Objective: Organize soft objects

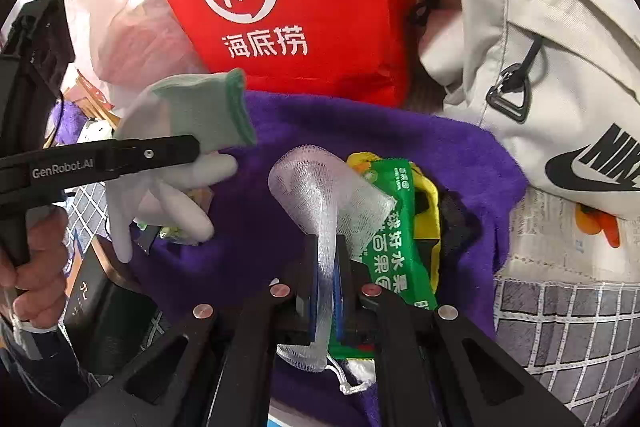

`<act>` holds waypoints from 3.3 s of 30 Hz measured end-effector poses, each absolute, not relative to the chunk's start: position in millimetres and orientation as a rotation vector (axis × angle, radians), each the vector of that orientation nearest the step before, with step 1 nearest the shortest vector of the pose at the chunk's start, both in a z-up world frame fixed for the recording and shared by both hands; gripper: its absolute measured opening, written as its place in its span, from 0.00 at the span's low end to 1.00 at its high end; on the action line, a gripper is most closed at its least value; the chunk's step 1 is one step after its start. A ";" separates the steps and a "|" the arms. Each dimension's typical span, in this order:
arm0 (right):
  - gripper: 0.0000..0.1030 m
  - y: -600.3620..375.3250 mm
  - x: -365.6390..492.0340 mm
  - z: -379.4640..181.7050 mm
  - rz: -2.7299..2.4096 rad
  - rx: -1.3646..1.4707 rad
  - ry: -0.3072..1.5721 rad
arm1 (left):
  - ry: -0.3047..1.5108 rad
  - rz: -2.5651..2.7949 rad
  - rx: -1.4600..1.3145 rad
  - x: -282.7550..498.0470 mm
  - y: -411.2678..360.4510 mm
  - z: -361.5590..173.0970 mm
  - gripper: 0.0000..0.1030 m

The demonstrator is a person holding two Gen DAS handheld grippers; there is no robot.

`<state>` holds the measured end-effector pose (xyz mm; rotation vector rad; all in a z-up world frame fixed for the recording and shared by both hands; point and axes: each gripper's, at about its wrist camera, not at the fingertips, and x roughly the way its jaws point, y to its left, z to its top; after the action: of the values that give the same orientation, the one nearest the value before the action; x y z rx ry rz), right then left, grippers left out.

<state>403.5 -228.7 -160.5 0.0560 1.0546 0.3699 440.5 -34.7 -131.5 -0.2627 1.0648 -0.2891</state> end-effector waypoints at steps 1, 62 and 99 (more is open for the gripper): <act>0.07 -227.8 402.6 -161.5 0.372 0.057 1.057 | 1.072 -0.293 -0.269 441.7 -34.8 -134.2 0.16; 0.79 -240.2 271.8 -53.4 0.190 0.115 0.895 | 0.981 -0.198 -0.162 294.9 -9.0 -38.2 0.86; 1.00 -232.5 30.8 6.4 0.058 0.063 0.705 | 0.723 -0.074 0.021 48.4 -27.3 17.0 0.93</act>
<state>30.8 -232.5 6.4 0.0628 0.7050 0.0584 48.4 -27.3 17.0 0.0212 0.7228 -0.0738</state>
